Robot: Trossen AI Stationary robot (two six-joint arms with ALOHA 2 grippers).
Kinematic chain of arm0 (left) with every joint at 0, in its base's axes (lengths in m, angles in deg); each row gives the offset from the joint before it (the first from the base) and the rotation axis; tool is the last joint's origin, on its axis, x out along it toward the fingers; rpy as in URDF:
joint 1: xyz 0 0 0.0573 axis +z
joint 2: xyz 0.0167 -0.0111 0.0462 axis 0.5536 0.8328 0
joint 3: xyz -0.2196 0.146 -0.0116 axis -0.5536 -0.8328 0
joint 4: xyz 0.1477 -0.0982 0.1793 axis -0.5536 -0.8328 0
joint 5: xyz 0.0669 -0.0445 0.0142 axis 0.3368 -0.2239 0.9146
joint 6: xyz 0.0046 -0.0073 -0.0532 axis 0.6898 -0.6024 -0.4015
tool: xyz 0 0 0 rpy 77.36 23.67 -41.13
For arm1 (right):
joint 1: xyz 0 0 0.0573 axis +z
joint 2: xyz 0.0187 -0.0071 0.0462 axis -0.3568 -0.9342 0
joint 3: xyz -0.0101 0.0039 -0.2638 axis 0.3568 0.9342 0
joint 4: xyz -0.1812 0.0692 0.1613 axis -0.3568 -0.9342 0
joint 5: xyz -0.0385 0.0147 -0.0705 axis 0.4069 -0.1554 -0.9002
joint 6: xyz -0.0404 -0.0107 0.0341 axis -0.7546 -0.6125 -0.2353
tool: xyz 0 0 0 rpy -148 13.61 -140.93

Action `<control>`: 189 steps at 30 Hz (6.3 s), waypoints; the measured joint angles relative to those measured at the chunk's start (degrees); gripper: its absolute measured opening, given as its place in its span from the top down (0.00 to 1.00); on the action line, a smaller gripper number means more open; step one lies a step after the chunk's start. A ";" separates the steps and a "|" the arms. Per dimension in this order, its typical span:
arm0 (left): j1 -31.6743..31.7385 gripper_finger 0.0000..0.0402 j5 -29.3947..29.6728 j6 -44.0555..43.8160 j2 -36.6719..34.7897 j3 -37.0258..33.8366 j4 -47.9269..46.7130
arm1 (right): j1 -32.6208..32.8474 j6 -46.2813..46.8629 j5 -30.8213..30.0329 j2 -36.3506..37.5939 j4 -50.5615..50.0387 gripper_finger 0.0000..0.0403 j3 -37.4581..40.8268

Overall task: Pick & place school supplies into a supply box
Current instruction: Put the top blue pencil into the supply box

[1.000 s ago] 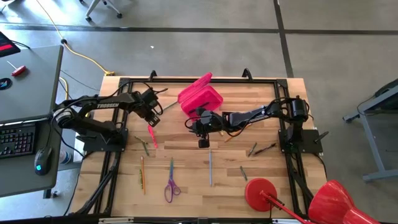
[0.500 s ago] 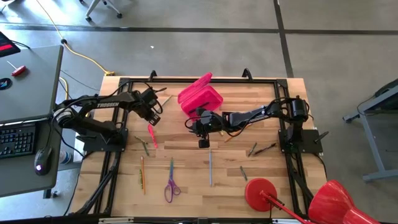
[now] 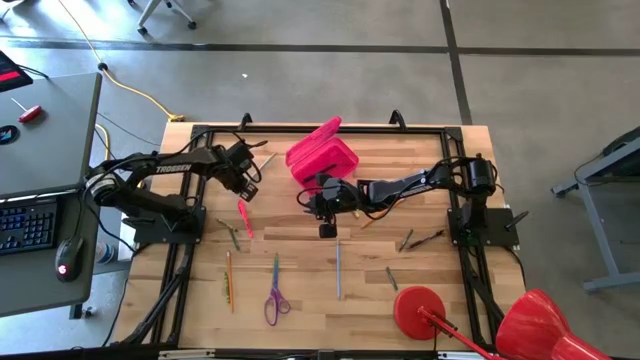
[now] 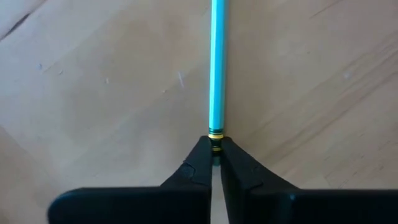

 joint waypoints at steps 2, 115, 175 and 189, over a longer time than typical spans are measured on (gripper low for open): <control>0.00 0.93 -0.19 0.01 -0.34 0.93 -1.48 | 0.27 1.73 0.68 0.00 -0.10 0.88 0.00; -21.86 0.70 21.84 -16.26 26.91 -14.30 80.80 | 16.46 1.36 -16.88 4.85 -9.90 0.92 0.00; -36.43 0.78 38.86 -24.37 36.18 -14.32 87.94 | 17.35 3.98 -16.84 4.85 -11.32 0.92 0.00; -38.10 0.81 39.60 -24.14 36.67 -14.32 88.54 | 17.35 2.72 -16.86 4.85 -12.33 0.92 0.00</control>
